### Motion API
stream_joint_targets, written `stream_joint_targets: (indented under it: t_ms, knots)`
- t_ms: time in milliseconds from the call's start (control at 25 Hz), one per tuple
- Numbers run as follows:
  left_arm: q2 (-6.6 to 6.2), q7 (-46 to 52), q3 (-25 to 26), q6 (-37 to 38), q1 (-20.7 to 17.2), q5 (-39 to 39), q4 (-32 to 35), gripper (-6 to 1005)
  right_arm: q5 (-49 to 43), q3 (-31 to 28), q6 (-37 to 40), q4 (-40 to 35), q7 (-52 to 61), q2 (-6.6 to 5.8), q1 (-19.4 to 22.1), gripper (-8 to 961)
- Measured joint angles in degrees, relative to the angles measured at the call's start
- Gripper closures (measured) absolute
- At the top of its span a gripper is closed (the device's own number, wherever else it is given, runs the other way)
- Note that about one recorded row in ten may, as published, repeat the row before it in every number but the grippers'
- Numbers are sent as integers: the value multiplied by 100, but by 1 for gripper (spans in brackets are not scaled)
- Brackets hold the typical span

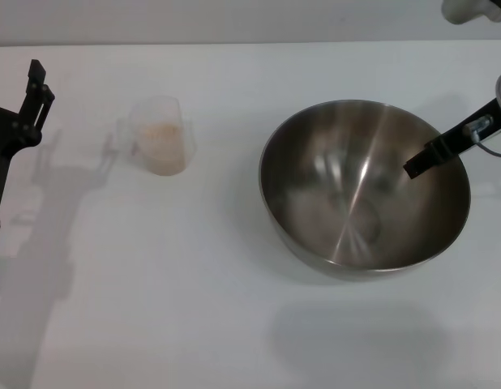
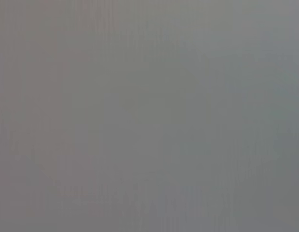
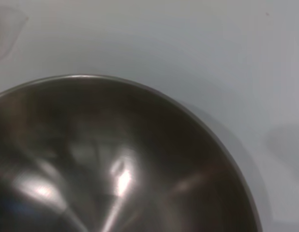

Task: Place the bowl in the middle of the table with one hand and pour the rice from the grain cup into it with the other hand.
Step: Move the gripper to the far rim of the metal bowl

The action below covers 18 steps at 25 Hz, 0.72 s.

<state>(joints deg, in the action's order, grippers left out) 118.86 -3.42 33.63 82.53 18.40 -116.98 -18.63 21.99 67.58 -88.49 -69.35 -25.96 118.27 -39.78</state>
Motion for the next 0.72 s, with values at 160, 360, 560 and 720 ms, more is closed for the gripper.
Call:
stream_joint_targets:
  t_ms: [160,360,560,720]
  knots:
    - [-2,-4,3,0,7,0,0,196,-11,2,19,69,-82,2,-32,276]
    - [-4,0,4,0,8,0,0,196,-20,7,64,167,-154,3,-63,510]
    - [2,12,-7,-1,6,0,0,197,-5,10,71,207,-192,3,-61,682]
    - [4,17,-25,-1,6,0,-5,198,14,-12,73,159,-214,22,-26,817]
